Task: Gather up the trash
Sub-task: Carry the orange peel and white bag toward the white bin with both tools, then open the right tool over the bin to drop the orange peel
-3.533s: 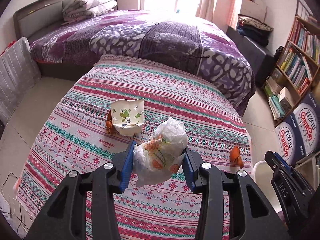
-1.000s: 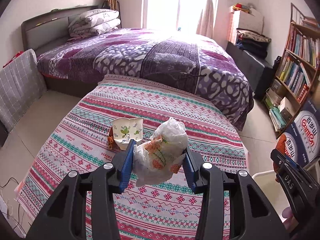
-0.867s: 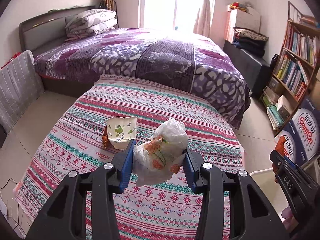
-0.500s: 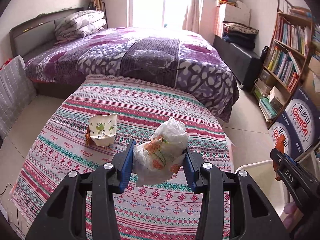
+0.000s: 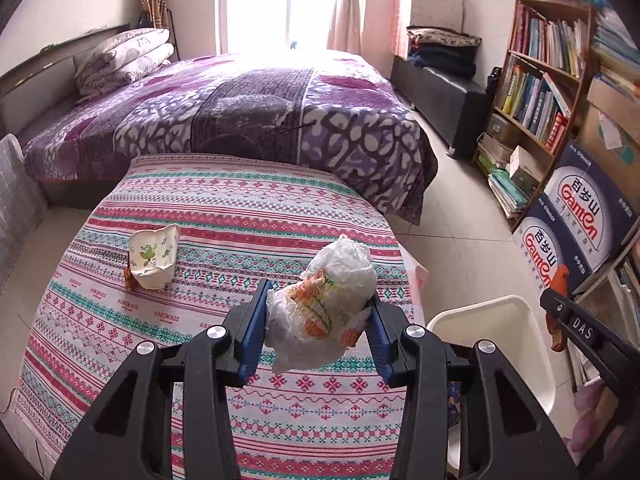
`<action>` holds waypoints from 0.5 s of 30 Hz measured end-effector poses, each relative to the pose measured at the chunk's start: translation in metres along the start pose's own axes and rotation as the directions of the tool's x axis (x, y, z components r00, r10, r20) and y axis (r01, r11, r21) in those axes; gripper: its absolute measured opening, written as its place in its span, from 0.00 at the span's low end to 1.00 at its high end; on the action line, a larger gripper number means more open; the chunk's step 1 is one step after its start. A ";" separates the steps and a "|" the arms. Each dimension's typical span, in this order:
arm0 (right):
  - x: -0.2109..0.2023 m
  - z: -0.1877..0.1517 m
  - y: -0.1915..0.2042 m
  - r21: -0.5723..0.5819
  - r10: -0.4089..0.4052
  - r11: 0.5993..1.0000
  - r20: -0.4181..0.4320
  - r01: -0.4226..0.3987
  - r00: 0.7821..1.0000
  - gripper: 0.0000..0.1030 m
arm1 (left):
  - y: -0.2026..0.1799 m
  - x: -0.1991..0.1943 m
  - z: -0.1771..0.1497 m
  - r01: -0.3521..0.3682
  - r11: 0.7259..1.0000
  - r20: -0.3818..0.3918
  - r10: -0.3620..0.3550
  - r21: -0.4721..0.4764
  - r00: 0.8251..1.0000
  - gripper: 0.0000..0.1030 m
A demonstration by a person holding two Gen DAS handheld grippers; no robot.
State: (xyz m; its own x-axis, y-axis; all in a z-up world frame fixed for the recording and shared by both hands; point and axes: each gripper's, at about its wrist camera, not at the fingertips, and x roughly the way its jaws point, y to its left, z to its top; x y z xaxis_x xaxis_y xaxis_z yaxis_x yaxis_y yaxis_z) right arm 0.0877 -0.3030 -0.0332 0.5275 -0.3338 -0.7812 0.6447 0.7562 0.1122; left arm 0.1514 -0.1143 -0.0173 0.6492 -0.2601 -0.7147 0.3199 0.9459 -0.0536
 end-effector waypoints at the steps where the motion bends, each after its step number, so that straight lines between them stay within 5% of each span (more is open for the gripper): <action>1: 0.000 0.001 -0.007 0.015 -0.006 1.000 -0.002 0.006 1.000 0.19 | -0.005 0.000 -0.001 0.006 1.000 -0.002 -0.006 0.008 1.000 0.44; 5: 0.001 0.003 -0.026 0.057 -0.016 0.998 -0.012 0.016 1.000 0.20 | -0.021 0.004 -0.005 0.026 0.999 -0.016 -0.026 0.035 1.000 0.44; 9: -0.001 0.004 -0.041 0.090 -0.031 0.995 -0.008 0.031 0.999 0.37 | -0.035 0.007 -0.008 0.065 0.997 -0.047 -0.063 0.040 0.997 0.44; 15: -0.004 0.006 -0.065 0.143 -0.063 0.988 -0.001 0.063 0.998 0.47 | -0.060 0.009 -0.015 0.095 0.992 -0.063 -0.090 0.081 0.994 0.44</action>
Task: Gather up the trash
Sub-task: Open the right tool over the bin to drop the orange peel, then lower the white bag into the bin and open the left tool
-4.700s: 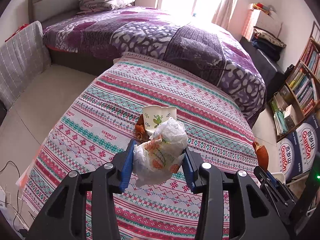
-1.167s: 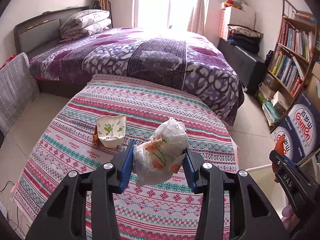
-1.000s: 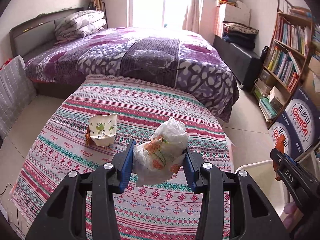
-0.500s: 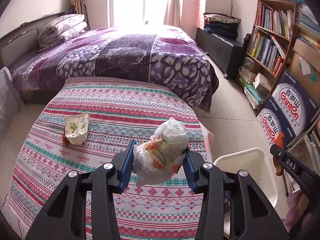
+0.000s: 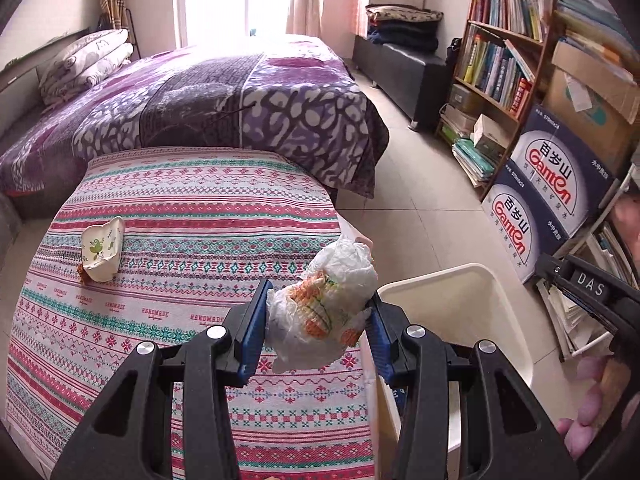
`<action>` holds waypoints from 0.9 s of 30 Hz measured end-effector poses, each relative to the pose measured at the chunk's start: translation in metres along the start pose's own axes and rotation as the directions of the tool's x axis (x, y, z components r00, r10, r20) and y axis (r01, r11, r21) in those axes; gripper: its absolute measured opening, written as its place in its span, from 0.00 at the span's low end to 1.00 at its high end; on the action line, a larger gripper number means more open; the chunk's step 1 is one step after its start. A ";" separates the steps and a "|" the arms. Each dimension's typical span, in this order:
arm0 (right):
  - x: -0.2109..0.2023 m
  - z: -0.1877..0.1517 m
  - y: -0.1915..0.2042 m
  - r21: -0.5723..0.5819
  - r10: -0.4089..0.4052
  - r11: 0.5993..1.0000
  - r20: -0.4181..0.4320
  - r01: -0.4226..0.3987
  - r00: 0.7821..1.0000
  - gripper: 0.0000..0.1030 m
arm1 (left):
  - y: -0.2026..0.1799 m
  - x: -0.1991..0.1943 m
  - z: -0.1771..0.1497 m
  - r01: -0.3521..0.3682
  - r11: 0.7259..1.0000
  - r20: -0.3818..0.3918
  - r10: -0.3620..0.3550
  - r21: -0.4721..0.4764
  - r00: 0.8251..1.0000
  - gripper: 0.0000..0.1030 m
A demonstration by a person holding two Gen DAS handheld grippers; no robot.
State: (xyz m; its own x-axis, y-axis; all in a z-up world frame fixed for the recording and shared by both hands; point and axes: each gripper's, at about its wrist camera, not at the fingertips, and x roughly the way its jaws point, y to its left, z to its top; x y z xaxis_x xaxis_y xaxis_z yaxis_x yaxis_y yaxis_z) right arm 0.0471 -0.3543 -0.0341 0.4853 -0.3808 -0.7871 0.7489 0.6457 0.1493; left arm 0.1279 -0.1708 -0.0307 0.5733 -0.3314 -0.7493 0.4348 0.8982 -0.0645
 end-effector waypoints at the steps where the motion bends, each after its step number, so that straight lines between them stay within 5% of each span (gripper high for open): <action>1: 0.000 0.001 -0.005 0.009 -0.004 1.000 -0.001 0.004 1.000 0.47 | -0.004 0.000 -0.001 0.004 1.000 -0.001 -0.004 0.008 1.000 0.44; 12: 0.000 0.011 -0.043 0.085 -0.058 0.995 0.007 0.057 0.998 0.59 | -0.051 0.003 -0.012 0.075 0.991 -0.028 -0.072 0.107 0.997 0.44; 16: -0.001 0.013 -0.055 0.108 -0.092 0.990 0.009 0.090 0.996 0.69 | -0.066 0.003 -0.016 0.163 0.979 -0.064 -0.156 0.122 0.986 0.45; 18: -0.002 0.014 -0.059 0.117 -0.114 0.987 0.014 0.112 0.993 0.80 | -0.073 0.003 -0.018 0.210 0.969 -0.082 -0.201 0.129 0.976 0.51; 22: -0.003 0.014 -0.067 0.142 -0.150 0.979 0.029 0.145 0.988 0.85 | -0.079 0.000 -0.020 0.268 0.955 -0.094 -0.257 0.129 0.962 0.67; 27: -0.001 0.016 -0.074 0.179 -0.173 0.970 0.022 0.167 0.985 0.89 | -0.072 0.002 -0.018 0.259 0.959 -0.104 -0.248 0.111 0.963 0.68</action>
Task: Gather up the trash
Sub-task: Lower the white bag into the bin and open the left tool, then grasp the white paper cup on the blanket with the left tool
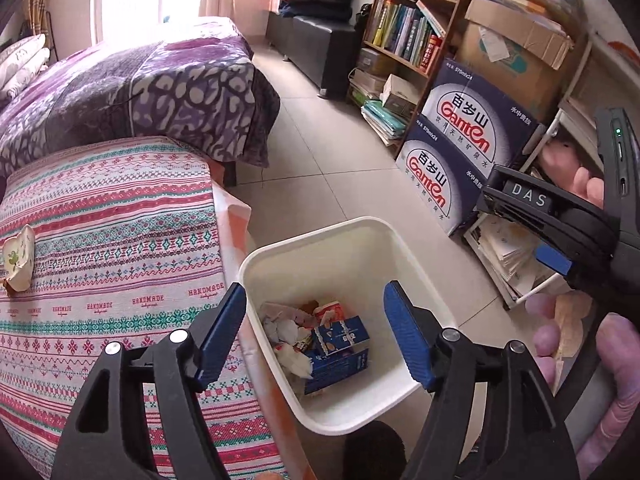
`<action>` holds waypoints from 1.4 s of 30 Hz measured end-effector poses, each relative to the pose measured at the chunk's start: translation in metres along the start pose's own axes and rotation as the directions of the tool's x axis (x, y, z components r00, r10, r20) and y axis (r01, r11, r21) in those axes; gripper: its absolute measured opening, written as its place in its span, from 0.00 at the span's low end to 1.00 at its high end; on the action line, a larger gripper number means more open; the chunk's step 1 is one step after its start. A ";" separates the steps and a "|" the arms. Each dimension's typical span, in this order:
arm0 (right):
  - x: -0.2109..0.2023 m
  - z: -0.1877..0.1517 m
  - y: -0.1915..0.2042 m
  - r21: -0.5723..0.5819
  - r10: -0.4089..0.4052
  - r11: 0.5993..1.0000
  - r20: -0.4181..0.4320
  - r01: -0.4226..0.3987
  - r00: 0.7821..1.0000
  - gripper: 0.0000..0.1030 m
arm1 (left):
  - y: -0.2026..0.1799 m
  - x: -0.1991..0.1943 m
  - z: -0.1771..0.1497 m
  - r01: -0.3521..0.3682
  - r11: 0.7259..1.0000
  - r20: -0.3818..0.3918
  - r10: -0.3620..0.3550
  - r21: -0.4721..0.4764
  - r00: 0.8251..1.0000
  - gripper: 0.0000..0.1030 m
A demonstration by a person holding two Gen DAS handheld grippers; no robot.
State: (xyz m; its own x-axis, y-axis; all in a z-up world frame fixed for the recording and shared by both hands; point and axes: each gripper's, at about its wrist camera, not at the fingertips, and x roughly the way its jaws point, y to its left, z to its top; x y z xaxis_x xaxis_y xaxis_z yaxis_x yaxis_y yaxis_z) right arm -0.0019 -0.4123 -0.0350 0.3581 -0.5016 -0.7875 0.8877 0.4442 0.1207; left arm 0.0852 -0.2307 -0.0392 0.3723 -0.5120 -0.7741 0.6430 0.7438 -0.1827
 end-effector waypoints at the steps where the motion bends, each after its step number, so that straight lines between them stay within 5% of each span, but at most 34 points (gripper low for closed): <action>1: 0.000 0.000 0.000 0.002 -0.001 1.000 -0.002 0.001 1.000 0.90 | 0.003 -0.001 0.000 -0.012 1.000 0.003 0.012 -0.002 1.000 0.69; 9: 0.000 -0.016 0.030 -0.076 0.009 0.997 -0.019 -0.010 1.000 0.92 | 0.042 -0.007 -0.004 -0.169 0.986 0.020 0.169 -0.012 0.985 0.72; 16: -0.003 -0.036 0.071 -0.168 0.029 0.985 -0.036 -0.035 0.999 0.93 | 0.106 -0.006 -0.011 -0.318 0.945 -0.025 0.317 -0.077 0.948 0.76; 25: -0.001 -0.066 0.125 -0.272 0.047 0.960 -0.084 -0.069 0.995 0.93 | 0.229 -0.006 -0.024 -0.473 0.833 -0.176 0.439 -0.289 0.881 0.79; 35: 0.007 -0.090 0.165 -0.344 0.043 0.935 -0.122 -0.083 0.992 0.93 | 0.327 0.014 0.001 -0.645 0.698 -0.260 0.590 -0.313 0.764 0.83; 42: 0.015 -0.099 0.181 -0.361 0.046 0.927 -0.157 -0.100 0.987 0.93 | 0.372 0.051 0.013 -0.684 0.664 -0.332 0.599 -0.302 0.729 0.84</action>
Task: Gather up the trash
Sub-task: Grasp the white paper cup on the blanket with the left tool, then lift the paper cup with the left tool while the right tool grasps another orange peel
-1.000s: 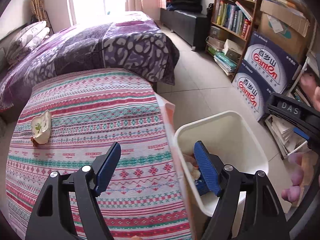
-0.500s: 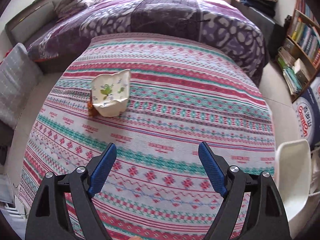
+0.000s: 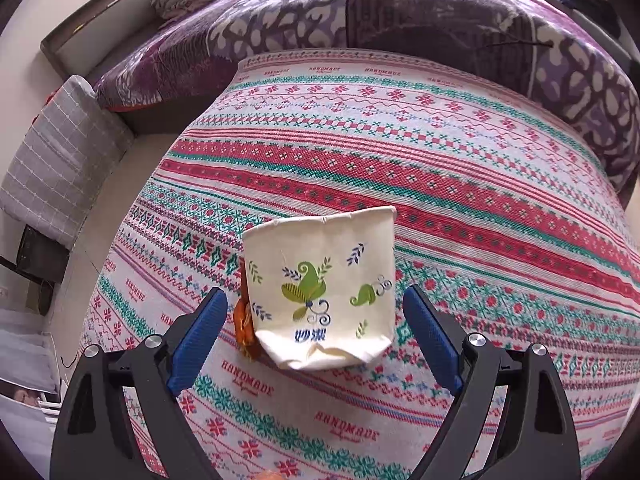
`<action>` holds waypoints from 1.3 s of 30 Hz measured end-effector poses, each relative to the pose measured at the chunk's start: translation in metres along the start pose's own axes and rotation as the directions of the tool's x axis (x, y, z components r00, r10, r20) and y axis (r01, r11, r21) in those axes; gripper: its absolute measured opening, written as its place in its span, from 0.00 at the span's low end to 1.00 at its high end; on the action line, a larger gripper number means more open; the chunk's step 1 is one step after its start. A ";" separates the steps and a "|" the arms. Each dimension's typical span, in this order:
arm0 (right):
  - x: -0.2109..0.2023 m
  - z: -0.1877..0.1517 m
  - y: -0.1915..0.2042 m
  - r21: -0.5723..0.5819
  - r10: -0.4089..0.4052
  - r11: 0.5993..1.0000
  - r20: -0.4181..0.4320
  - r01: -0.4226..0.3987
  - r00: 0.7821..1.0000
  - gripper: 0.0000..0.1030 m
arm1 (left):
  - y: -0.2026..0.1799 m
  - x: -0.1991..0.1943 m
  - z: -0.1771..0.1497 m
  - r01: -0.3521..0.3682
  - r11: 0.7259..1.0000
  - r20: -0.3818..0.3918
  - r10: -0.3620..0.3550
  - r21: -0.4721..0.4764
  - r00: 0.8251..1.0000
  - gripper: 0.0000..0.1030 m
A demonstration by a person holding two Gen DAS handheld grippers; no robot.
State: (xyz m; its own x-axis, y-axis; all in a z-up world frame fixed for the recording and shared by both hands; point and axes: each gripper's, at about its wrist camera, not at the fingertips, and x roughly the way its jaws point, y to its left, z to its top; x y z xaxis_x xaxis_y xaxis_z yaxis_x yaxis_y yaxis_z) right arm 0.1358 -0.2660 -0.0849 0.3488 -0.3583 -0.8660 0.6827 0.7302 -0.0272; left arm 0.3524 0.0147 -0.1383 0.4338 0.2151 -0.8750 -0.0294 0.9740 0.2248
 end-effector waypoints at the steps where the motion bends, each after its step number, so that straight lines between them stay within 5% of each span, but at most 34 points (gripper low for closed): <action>1: 0.001 -0.001 0.002 -0.002 0.001 1.000 -0.002 -0.001 1.000 0.93 | 0.001 0.006 0.002 0.005 1.000 -0.015 -0.005 -0.005 1.000 0.84; 6: 0.007 -0.003 0.013 -0.019 0.000 1.000 -0.013 -0.001 1.000 0.93 | 0.000 0.013 0.004 0.034 0.999 0.007 -0.034 0.026 0.999 0.84; 8: 0.009 -0.005 0.019 -0.032 -0.003 0.999 -0.018 0.002 1.000 0.93 | -0.002 0.007 0.004 0.048 0.997 0.040 -0.050 0.063 0.998 0.71; 13: 0.012 -0.010 0.034 -0.053 -0.005 0.999 -0.017 0.004 1.000 0.93 | 0.010 -0.015 0.006 0.122 0.989 0.085 -0.129 0.082 0.988 0.61; 18: 0.009 -0.018 0.051 -0.091 0.033 0.995 -0.007 -0.033 0.999 0.93 | 0.044 -0.051 0.018 0.189 0.980 0.162 -0.196 0.060 0.967 0.59; 22: 0.006 -0.028 0.081 -0.163 0.104 0.981 0.000 -0.103 0.995 0.93 | 0.082 -0.077 0.027 0.171 0.985 0.243 -0.174 0.031 0.954 0.59; 30: 0.008 -0.048 0.198 -0.250 0.282 0.925 -0.054 -0.287 0.958 0.93 | 0.158 -0.090 0.036 0.104 0.991 0.305 -0.074 -0.085 0.950 0.60; 35: 0.005 -0.066 0.292 -0.359 0.391 0.845 -0.089 -0.396 0.916 0.93 | 0.196 -0.096 0.037 0.088 0.984 0.331 -0.031 -0.157 0.943 0.60; 39: 0.002 -0.086 0.346 -0.481 0.419 0.777 -0.090 -0.407 0.904 0.93 | 0.217 -0.103 0.039 0.106 0.975 0.347 -0.032 -0.194 0.937 0.60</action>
State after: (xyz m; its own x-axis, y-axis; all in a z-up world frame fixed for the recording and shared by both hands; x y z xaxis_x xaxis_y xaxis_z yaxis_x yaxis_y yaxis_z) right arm 0.3174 0.0365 -0.1389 0.5435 0.0339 -0.8388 0.0795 0.9926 0.0916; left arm 0.3362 0.2007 0.0175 0.7201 0.1452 -0.6785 -0.1578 0.9865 0.0436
